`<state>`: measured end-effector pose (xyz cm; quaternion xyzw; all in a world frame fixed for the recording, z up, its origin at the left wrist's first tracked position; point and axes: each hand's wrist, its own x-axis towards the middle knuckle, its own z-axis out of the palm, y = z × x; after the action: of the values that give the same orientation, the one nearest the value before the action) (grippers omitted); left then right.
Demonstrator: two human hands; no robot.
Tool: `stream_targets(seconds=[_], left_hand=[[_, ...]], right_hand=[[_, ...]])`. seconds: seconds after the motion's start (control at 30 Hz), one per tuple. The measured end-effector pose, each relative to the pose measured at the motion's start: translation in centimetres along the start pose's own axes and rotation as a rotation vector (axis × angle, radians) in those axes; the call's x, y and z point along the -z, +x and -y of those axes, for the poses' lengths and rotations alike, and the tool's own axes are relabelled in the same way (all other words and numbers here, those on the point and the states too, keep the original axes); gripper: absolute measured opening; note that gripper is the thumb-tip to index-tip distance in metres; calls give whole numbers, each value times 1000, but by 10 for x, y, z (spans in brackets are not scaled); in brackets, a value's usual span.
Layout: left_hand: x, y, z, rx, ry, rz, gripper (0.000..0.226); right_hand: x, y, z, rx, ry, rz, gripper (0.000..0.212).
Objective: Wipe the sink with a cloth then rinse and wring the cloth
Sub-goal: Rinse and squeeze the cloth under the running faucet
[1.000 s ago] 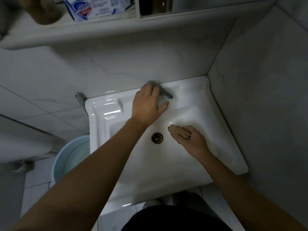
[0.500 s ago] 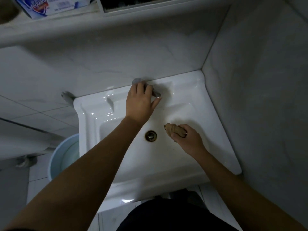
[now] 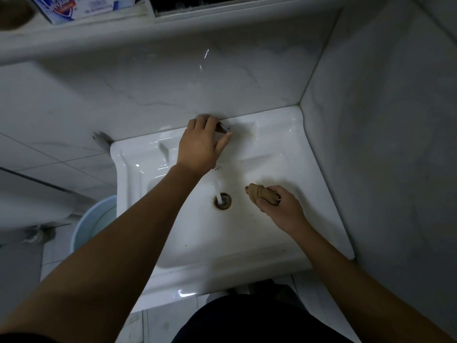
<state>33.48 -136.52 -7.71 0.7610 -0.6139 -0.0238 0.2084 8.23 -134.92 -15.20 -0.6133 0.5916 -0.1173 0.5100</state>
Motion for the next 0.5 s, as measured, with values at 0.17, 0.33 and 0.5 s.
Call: stream_targets(seconds=[0.17,0.33,0.5], left_hand=[[2,-11,8,-32,-92,-37,42],[-16,-86,19,369,-231,-214,35],[-49,-136,39,766,-494,128,18]], right_hand=[[-8,4,5,-7,14,39,38],[-32,19,15,-32,66,115,22],[-69,46,28,-145,141,216,10]])
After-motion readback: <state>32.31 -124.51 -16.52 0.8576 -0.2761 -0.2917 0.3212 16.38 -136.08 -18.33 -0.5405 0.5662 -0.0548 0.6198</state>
